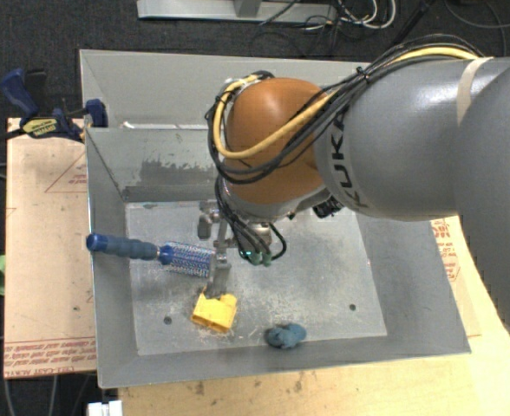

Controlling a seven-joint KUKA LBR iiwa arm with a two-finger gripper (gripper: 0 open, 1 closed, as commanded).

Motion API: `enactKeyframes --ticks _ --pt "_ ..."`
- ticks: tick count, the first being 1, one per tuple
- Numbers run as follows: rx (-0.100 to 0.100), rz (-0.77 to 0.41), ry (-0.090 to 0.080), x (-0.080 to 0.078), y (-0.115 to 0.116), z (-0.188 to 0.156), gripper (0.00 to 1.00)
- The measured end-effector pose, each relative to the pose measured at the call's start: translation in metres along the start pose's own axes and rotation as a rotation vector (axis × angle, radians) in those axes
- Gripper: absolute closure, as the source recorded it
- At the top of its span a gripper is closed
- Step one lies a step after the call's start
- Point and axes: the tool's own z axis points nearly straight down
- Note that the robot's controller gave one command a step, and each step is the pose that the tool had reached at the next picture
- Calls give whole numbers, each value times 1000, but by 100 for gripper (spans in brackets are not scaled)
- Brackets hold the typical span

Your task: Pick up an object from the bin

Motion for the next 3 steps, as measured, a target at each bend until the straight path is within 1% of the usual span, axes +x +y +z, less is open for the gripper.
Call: enactKeyframes --ticks 1,2,3 --pt "0 201 -2 -41 -6 123 0" --pt "-2 203 -7 -42 -6 119 100" --pt "-4 190 -14 -52 4 -59 100"
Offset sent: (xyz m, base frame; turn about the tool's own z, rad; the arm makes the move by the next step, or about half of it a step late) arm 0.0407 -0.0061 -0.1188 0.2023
